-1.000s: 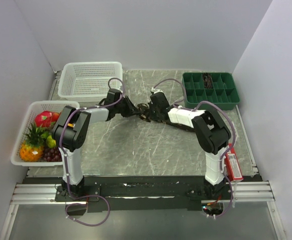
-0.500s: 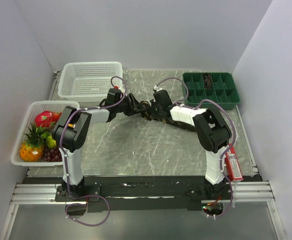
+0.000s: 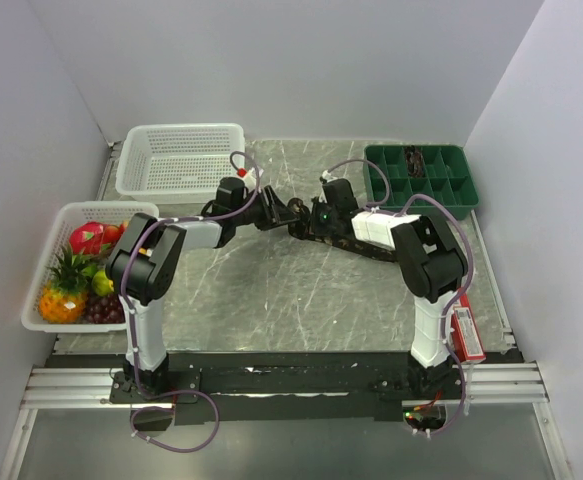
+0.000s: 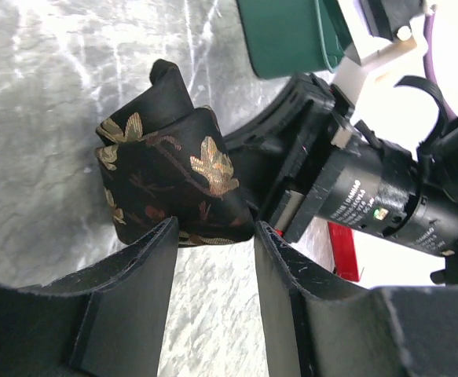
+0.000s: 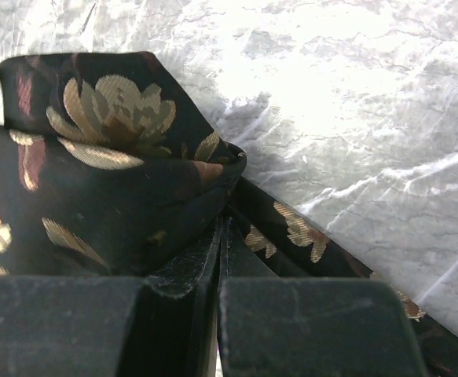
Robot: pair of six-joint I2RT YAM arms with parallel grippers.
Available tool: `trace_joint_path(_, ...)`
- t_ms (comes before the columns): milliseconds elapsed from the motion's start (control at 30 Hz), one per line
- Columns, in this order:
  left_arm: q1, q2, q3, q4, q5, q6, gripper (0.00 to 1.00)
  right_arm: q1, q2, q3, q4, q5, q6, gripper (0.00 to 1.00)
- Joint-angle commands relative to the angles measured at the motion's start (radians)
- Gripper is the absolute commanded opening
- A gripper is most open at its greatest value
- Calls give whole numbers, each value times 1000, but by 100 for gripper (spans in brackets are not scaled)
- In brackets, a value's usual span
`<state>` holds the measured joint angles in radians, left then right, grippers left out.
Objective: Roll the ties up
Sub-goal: Roll the tie at the center of the board.
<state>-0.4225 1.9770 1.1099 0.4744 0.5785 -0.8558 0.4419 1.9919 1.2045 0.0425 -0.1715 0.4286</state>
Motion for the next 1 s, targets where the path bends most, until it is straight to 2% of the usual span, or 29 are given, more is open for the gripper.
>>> trace_joint_path(0, -13, 3, 22, 47, 24, 32, 49, -5, -48, -14, 43, -32, 9, 0)
trace_joint_path(333, -12, -13, 64, -100, -39, 182, 50, 3, -97, -83, 88, -71, -13, 0)
trace_joint_path(500, -2, -24, 44, -62, -35, 195, 53, 9, -102, -97, 86, -66, -22, 0)
trace_joint_path(667, 47, -32, -13, 20, 4, 114, 57, 8, -81, -77, 74, -62, -25, 0)
trace_joint_path(733, 54, -52, -27, -23, -37, 119, 73, 11, -74, -71, 69, -62, -27, 0)
trace_joint_path(800, 56, -84, -33, -107, -147, 144, 85, 12, -71, -63, 62, -62, -31, 0)
trace_joint_path(867, 59, -99, -35, -152, -250, 164, 91, 15, -73, -60, 62, -57, -36, 0)
trace_joint_path(900, 63, -101, -33, -169, -262, 170, 96, 15, -73, -59, 59, -54, -37, 0)
trace_joint_path(967, 71, -81, 5, -200, -260, 185, 99, 20, -73, -56, 54, -48, -40, 0)
